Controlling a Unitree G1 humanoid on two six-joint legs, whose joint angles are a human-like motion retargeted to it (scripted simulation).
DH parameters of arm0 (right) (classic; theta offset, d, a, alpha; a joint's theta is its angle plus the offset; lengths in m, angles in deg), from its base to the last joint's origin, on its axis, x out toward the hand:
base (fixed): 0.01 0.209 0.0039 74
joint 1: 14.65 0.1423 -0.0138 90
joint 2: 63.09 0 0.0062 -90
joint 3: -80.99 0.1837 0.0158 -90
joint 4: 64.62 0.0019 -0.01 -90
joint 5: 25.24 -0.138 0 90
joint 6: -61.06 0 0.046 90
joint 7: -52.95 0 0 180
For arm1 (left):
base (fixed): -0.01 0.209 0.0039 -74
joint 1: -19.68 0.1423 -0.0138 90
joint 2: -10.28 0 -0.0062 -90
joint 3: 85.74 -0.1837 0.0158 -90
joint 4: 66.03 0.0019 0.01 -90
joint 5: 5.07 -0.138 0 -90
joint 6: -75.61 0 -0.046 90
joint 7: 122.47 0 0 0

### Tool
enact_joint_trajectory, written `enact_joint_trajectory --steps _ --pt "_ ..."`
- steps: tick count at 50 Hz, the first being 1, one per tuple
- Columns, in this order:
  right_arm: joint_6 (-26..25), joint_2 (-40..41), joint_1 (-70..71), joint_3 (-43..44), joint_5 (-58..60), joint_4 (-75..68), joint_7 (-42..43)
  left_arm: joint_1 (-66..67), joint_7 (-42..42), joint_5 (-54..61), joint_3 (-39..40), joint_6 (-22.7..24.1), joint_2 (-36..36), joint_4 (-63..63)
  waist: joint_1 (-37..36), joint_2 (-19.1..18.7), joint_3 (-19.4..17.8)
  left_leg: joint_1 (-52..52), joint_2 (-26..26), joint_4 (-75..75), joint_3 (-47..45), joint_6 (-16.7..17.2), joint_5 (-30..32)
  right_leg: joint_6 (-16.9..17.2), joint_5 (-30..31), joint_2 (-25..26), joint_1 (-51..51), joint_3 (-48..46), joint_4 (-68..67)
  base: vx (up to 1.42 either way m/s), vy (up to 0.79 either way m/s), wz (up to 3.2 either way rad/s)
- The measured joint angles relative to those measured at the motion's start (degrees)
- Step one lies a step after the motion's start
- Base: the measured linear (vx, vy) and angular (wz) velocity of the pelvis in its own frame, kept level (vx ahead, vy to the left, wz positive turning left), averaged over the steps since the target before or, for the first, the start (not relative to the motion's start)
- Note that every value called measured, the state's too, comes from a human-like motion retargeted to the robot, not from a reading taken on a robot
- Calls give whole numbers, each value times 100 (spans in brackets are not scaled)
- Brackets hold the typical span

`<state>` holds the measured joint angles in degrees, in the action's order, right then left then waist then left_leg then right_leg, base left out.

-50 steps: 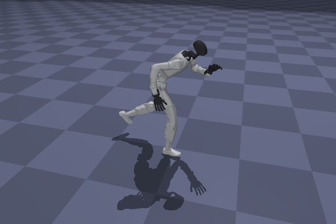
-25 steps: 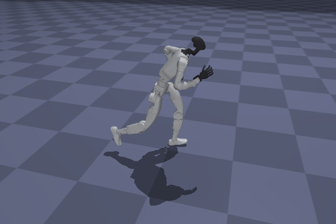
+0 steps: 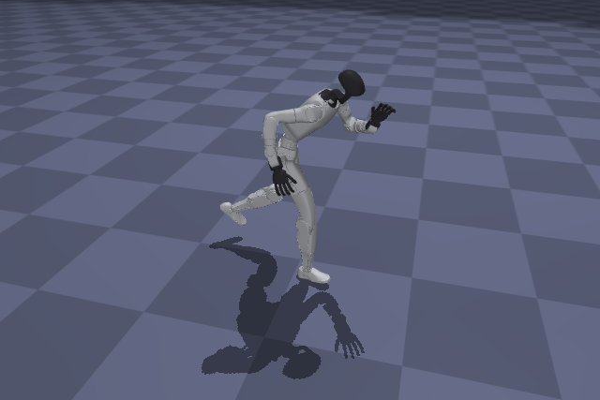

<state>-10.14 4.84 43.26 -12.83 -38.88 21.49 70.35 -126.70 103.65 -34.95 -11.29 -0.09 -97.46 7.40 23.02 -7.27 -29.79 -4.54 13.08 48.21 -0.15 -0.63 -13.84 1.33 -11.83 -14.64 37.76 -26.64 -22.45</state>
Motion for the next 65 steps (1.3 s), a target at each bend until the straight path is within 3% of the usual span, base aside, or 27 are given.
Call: enact_joint_trajectory --steps 4,8,11,15,18,20,22,23,25,27,30,33,35,38,40,42,45,48,51,56,60,65 --pt "261 357 2439 -460 239 -105 772 2638 -563 -112 44 41 354 574 -799 -118 0 -1356 147 2759 -241 -492 -984 -385 -1296 299 296 411 -2084 119 -36 -158" --pt "451 739 5278 -718 312 711 1125 5038 -1151 715 142 384 143 1109 -1680 263 0 -2945 -465 3607 -439 -852 -1716 -360 -1591 512 -12 878 -2543 107 -14 -155" --pt "712 710 6961 -1184 433 1585 1920 6353 -1207 1732 127 610 -173 976 -2563 763 0 -3812 -903 2604 -869 -1047 -1850 -24 -1264 366 -197 1400 -2843 110 4 -148" --pt "737 536 7823 -1389 1071 2592 2145 7729 -1457 2348 611 885 -418 593 -3224 919 0 -4067 -1189 -608 -1098 -1008 -1243 138 -716 288 -1307 1439 -2317 122 15 -25" --pt "787 721 7378 -1327 927 3339 1952 8542 -1494 2692 1136 849 -298 295 -3766 914 0 -3654 -923 -3483 -1932 -602 -814 369 -455 534 -2142 1437 -2142 133 19 -63" --pt "1037 903 6817 -1424 534 3752 1684 8945 -1610 2917 1378 909 -55 186 -3992 868 0 -3396 -695 -4644 -2499 -263 -858 535 -302 727 -2691 1517 -2312 139 27 -60" --pt "916 925 6281 -1516 558 3786 1324 9129 -1845 2893 1625 846 218 220 -4030 927 0 -3228 -471 -4765 -2732 -258 -569 644 -5 853 -2997 1865 -2949 137 29 -31" --pt "859 940 6005 -1584 535 3738 1139 9133 -1942 2855 1735 829 376 273 -3984 1016 0 -3214 -359 -4473 -2736 -433 -139 667 199 909 -3044 2112 -3390 134 25 13" --pt "682 947 5421 -1564 735 3526 691 8935 -2213 2697 1924 810 743 473 -3649 1492 0 -3823 -189 -2377 -2567 -982 147 867 536 827 -2936 2607 -4454 129 20 77" --pt "388 926 4783 -1553 989 2984 594 8055 -1962 2813 1801 679 836 876 -3373 1920 0 -4291 -258 -635 -2315 -1226 -508 757 217 705 -2536 3001 -5525 108 16 121" --pt "-56 1026 3988 -1864 982 1358 991 5792 -1162 2692 1251 350 475 1605 -3119 2170 0 -4568 -478 596 -2101 -961 -1116 115 -1093 499 -1616 3158 -6574 80 8 160" --pt "-275 935 3656 -2312 174 -747 1033 3354 -689 2321 689 82 196 1795 -2840 1885 0 -4552 -781 621 -1588 -721 -1205 -559 -1831 514 -352 2989 -6657 54 -3 188" --pt "-274 714 3443 -2587 -364 -1741 908 1936 -372 1999 367 -24 90 1676 -2588 1618 0 -4403 -986 379 -1167 -521 -1154 -792 -1990 603 213 2848 -5949 45 -11 188" --pt "-206 306 2987 -2772 -34 -2361 1069 297 -4 1549 147 4 -29 1238 -2271 1443 0 -4053 -1287 -167 -555 -279 -1006 -706 -1491 656 630 2736 -3916 43 -17 177" --pt "-203 146 2601 -2623 229 -2440 1104 -461 134 1474 212 124 47 884 -2018 1433 0 -3763 -1561 -570 -172 -152 -853 -477 -893 610 475 2737 -2012 43 -21 203" --pt "-260 113 2099 -2235 200 -2279 875 -823 175 1595 384 286 253 460 -1705 1502 0 -3421 -1943 -840 216 -53 -776 -32 -234 576 -2 3207 -39 47 -26 241" --pt "-354 118 1349 -1649 -108 -1889 429 -822 139 1858 616 578 648 -152 -1388 1582 0 -2999 -2417 -821 786 29 -799 499 337 459 -685 4145 1644 45 -33 227" --pt "-384 166 906 -1312 -262 -1583 139 -243 -96 2036 751 750 1048 -535 -1377 1584 0 -2935 -2714 -210 1184 91 -944 750 632 486 -1215 4515 1689 37 -39 177" --pt "-351 297 944 -1248 -441 -1494 -15 759 -558 2005 873 634 1264 -518 -1568 1481 0 -2986 -2719 523 1311 153 -1294 645 324 573 -1566 4080 1447 30 -39 124" --pt "-116 574 2462 -1775 -508 -1804 151 3197 -1204 1686 763 381 1195 583 -1704 1168 0 -3306 -1926 1533 744 -77 -1650 88 -448 963 -1506 3023 450 16 -31 108" --pt "-67 982 4004 -1603 -247 -1610 -166 5135 -2297 954 660 110 868 1709 -1787 1110 0 -3583 -1256 2068 -221 -205 -1714 -181 -1116 840 -1259 2122 -695 10 -22 186" --pt "-27 624 5570 -1021 -553 -683 -551 8163 -3513 1451 1764 246 433 1055 -2435 1128 0 -3690 -805 2207 -951 103 -1618 -224 -1454 400 -1671 1003 -947 11 -9 212"
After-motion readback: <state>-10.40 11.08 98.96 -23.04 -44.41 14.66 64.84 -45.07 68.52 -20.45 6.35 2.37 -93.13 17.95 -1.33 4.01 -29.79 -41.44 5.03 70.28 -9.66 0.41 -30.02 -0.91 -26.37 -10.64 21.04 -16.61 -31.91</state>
